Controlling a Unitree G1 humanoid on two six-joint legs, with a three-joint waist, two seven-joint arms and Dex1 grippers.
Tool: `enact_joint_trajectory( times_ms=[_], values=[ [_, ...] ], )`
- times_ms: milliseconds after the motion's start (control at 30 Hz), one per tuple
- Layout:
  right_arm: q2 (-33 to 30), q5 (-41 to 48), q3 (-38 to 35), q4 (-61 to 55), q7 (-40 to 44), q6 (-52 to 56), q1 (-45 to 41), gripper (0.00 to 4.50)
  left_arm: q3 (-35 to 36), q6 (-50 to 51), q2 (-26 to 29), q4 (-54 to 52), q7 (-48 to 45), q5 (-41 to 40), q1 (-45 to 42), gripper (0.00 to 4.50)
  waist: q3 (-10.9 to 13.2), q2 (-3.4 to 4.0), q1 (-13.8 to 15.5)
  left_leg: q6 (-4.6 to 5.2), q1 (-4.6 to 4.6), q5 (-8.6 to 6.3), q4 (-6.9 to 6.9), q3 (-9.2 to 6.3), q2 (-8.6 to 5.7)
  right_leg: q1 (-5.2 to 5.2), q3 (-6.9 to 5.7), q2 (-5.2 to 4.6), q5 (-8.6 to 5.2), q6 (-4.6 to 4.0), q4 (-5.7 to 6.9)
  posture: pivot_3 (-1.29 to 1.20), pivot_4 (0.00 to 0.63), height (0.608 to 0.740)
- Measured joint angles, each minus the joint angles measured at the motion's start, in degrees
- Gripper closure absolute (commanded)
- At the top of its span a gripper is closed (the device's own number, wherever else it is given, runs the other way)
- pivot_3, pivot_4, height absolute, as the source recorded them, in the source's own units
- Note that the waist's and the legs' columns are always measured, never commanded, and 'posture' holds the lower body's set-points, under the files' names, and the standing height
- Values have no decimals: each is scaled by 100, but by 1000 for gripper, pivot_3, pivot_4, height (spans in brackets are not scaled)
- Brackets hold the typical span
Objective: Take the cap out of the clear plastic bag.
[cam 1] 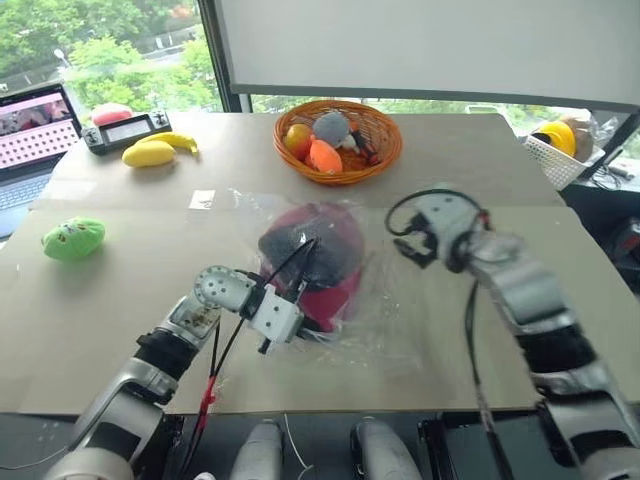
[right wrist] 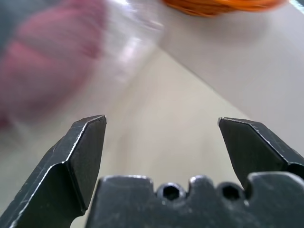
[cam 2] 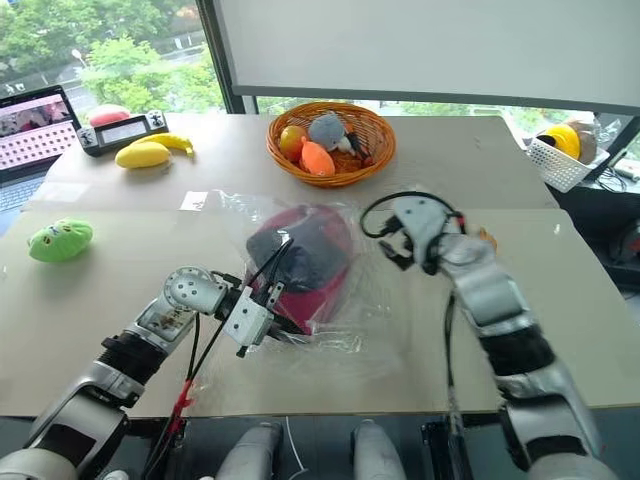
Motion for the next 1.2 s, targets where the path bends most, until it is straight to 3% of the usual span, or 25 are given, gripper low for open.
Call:
enact_joint_trajectory(
  times_ms=[167, 233, 300, 367, 433, 567, 733, 900, 1200],
  values=[
    [82, 1510, -1710, -1817, 512, 1169, 252, 0, 27, -566, -124, 1430, -136, 228, -714, 4487, 0, 7, -36, 7, 20, -1, 2, 4, 4, 13, 6, 7, -17, 30, 6, 0, 150, 733],
    [429, 2540, -2655, -2372, 556, 1959, 91, 0, 79, -674, -261, 2062, -94, 323, -1009, 4487, 0, 7, -21, 8, 33, -1, 8, 4, 5, 34, 5, 8, -17, 31, 6, 0, 150, 733],
    [584, 4122, -3372, -2783, 406, 2422, 97, 0, 147, -755, -409, 2540, -87, 370, -1251, 4487, 0, 6, -1, 8, 49, -1, 8, 2, 5, 61, 1, 6, -16, 32, -1, 0, 150, 733],
    [483, 6141, -3463, -2991, -160, 2227, 553, 0, 228, -703, -579, 2875, -124, 356, -1429, 4487, 1, 5, 6, 9, 51, -1, 3, 3, 7, 72, -5, 1, -16, 32, -15, 0, 150, 733],
    [135, 8070, -3012, -3173, -996, 1643, 1133, 0, 338, -621, -733, 3135, -192, 349, -1593, 4487, 4, 8, 16, 10, 36, -1, 7, 5, 6, 69, -10, -6, -15, 33, -24, 0, 150, 733],
    [-157, 9349, -2149, -3368, -2014, 900, 1451, 0, 466, -486, -931, 3518, -244, 367, -2020, 4487, 5, 4, 2, 11, 24, -2, 19, 4, 3, 71, -11, -5, -4, 51, -46, 0, 150, 733],
    [-172, 8886, -988, -3136, -2775, 656, 1337, 0, 918, 124, -1168, 3859, -311, 258, -2654, 4487, 5, 4, -10, 11, 25, -2, 18, 3, 3, 69, -11, -2, -3, 54, -50, 0, 150, 733],
    [-100, 7127, -76, -2695, -3152, 664, 1083, 0, 1232, 587, -1187, 3795, -593, 115, -2775, 4487, 5, 4, -15, 11, 10, -2, 9, 4, 3, 50, -10, -2, -4, 54, -54, 0, 150, 733],
    [531, 5383, 359, -2456, -3209, 568, 991, 0, 1410, 1177, -867, 3100, -647, 105, -2678, 4487, 6, 4, -15, 11, -33, -2, 14, 3, 3, 4, -7, 0, -2, 52, -44, 0, 150, 733]
  ],
)
